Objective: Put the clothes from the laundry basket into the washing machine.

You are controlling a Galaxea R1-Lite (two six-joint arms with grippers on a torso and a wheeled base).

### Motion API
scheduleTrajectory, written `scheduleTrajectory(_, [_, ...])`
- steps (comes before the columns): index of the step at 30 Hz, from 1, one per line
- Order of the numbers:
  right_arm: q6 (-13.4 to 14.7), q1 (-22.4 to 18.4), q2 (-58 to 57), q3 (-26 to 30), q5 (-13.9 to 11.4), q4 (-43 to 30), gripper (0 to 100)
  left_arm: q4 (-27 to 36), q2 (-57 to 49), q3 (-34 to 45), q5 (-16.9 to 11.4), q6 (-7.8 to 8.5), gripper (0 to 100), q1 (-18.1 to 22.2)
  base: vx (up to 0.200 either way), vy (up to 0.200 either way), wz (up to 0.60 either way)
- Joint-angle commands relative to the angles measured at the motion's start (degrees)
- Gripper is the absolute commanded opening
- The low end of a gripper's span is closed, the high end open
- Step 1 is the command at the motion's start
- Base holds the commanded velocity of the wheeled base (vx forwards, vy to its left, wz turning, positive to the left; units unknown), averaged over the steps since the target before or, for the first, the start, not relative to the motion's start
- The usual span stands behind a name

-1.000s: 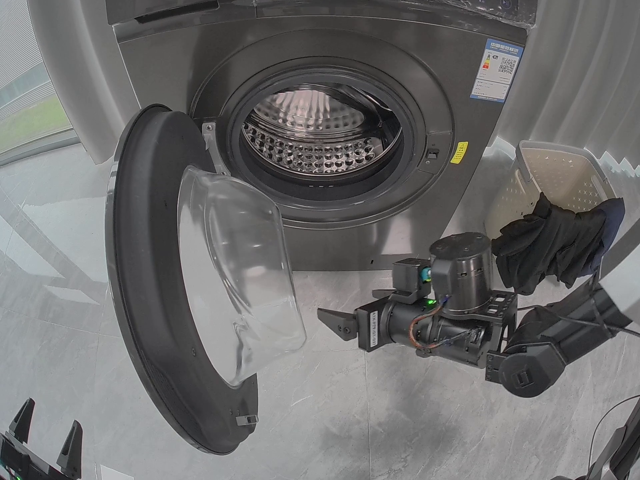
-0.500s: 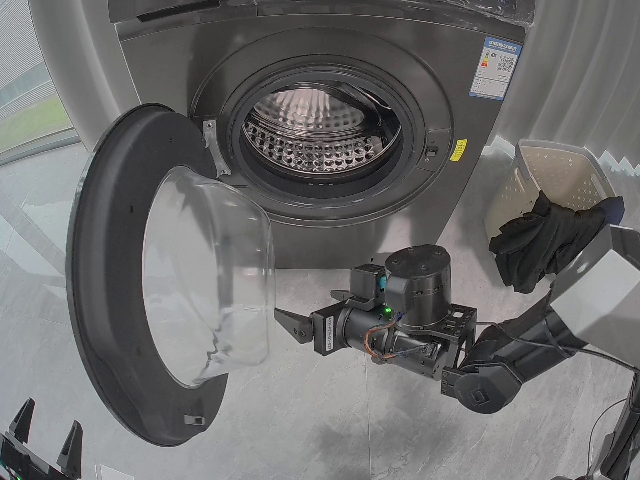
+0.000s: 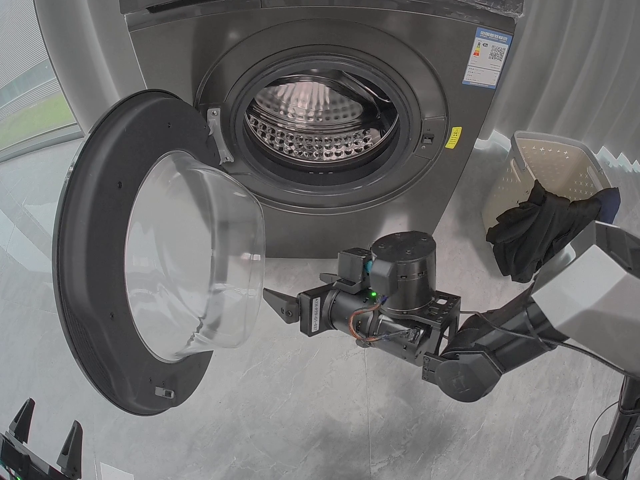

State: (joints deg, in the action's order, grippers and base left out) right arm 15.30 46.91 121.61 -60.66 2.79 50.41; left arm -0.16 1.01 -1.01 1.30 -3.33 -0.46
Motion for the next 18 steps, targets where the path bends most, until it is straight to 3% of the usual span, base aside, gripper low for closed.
scheduleTrajectory(1, [-0.01,1.43,4.33,-5.43,0.02,-0.05,100,-0.02,-0.66,1.01,0.01,-0.01,100,0.02,0.000,0.000,0.00])
scheduleTrajectory(6, [-0.01,3.10,8.29,-10.00,0.28,0.04,100,-0.02,-0.66,1.01,0.01,-0.01,100,0.02,0.000,0.000,0.00])
scheduleTrajectory(9, [-0.01,4.95,10.05,-14.05,3.10,0.13,100,-0.02,-0.66,1.01,0.01,-0.01,100,0.02,0.000,0.000,0.00])
scheduleTrajectory(18, [-0.09,2.31,9.52,-15.98,3.01,-0.13,100,-0.02,-0.66,1.01,0.01,-0.01,100,0.02,0.000,0.000,0.00])
